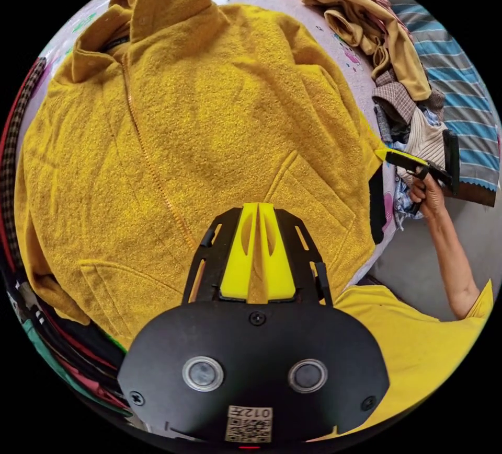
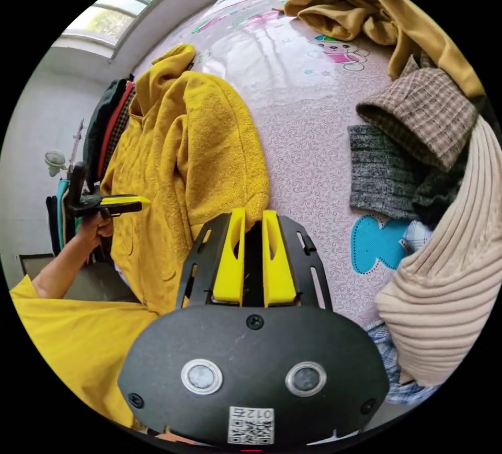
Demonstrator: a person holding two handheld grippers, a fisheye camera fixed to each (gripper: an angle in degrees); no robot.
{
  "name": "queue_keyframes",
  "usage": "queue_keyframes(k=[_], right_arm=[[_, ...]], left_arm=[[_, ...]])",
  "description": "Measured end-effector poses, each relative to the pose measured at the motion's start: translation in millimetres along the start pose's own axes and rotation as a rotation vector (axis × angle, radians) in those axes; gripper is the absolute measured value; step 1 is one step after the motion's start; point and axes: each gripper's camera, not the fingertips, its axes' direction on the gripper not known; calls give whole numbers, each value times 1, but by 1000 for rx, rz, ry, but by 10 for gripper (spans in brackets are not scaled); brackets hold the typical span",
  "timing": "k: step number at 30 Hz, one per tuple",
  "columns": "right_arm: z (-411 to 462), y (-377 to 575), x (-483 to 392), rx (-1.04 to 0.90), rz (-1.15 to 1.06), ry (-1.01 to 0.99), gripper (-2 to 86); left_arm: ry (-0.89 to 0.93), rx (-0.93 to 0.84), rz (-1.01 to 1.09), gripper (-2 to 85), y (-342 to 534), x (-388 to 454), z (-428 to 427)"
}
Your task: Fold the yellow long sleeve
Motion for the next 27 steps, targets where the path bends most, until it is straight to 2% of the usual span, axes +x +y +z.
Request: queue_keyframes(k=[4,6,8,10,12,14,15,22,25,27], right_arm=[[-77,-7,46,194,137,80,49],[-86,-16,57,122,148,62,54],[-94,-12,55,102,149,152,56],[-115,17,49,217,183,193,59],[-123,53,50,298,238,113,71],[-120,89,50,328,286,101,90],[-113,111,47,324,298,166,103],[-82,143,11,216,80,542,126],[-92,143,0,276,24,604,127],[-89,137,4,222,-7,586,128]], left_arm=[[-3,34,129,6,0,49,-13],[-10,17,176,6,-1,70,-9],[-28,-10,213,6,-3,88,-3],[-63,-22,228,6,-2,103,3],[-67,-17,213,6,-3,109,6],[-33,-16,191,6,-6,113,9],[-2,-27,186,6,-9,118,13],[-9,9,264,5,-7,171,2],[-29,44,333,5,2,195,-14],[-36,52,367,5,7,208,-20]])
